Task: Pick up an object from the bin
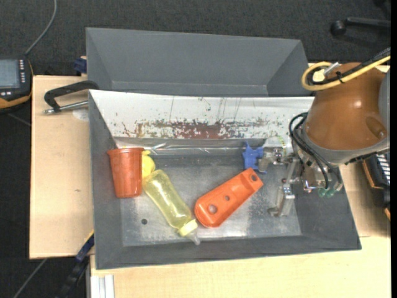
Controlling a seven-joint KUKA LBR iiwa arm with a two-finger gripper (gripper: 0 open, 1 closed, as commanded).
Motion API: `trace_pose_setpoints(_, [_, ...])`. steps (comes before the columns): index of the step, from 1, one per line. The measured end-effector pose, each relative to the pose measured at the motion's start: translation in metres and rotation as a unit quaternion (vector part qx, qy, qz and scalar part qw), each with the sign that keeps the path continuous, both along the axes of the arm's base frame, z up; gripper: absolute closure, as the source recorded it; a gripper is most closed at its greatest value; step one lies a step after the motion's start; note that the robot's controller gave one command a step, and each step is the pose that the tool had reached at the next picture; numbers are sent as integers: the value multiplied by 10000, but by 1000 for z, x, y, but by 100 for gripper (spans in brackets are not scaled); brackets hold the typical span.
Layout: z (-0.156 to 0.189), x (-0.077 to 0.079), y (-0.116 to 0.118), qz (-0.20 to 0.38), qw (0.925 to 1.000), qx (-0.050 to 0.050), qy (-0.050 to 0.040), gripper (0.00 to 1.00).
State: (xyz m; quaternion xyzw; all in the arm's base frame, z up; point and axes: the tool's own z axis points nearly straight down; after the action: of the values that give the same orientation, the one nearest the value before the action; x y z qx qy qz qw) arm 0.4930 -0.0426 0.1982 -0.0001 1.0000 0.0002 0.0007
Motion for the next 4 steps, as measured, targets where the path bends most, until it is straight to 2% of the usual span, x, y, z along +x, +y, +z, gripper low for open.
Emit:
trace_pose_setpoints(1, [-54, 40, 26, 327, 9995, 1, -16, 0])
trace_pose_setpoints(2, [-101, 32, 35, -232, 9997, 9, 1, 0])
trace_pose_setpoints(3, [-127, 87, 44, 167, 9998, 8, -51, 100])
trace_pose_setpoints(4, [-127, 87, 44, 169, 9998, 8, -51, 100])
